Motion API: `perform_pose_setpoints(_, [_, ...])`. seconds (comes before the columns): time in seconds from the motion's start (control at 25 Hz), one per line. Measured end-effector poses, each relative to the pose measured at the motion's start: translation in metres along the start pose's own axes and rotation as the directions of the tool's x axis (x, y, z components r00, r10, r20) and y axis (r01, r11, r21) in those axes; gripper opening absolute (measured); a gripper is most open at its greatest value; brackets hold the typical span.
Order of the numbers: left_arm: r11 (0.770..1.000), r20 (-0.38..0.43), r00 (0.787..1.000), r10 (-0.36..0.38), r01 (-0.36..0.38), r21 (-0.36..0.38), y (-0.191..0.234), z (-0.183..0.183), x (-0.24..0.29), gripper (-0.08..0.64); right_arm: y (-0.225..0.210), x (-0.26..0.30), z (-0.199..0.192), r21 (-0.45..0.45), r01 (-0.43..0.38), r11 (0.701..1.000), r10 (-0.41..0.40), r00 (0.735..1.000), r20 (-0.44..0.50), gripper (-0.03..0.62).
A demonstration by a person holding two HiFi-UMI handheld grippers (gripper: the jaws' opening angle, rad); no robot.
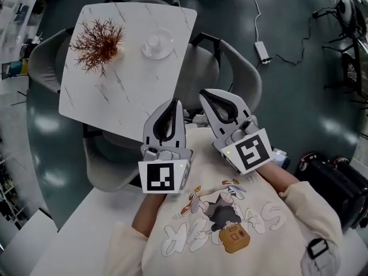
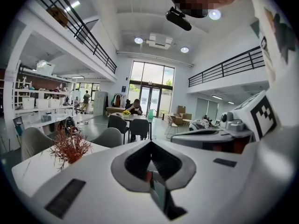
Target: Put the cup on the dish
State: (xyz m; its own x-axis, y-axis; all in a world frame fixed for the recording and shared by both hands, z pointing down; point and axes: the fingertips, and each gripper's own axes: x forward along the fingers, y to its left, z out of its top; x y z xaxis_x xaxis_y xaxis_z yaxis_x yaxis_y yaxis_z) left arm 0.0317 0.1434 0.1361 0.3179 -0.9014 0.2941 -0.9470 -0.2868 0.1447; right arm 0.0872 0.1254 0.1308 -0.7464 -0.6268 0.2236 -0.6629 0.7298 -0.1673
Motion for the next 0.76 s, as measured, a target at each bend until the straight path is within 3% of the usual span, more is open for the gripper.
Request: perform_pose_setpoints(0.76, [1.0,0.0,1.0,0.014,-0.014,0.005,-0.0056,0.002,0.0088,0.008,-0.0069,-0.0072,0.0037,-0.027,-0.008,1.0,0.009,1.0,0.012,0.005])
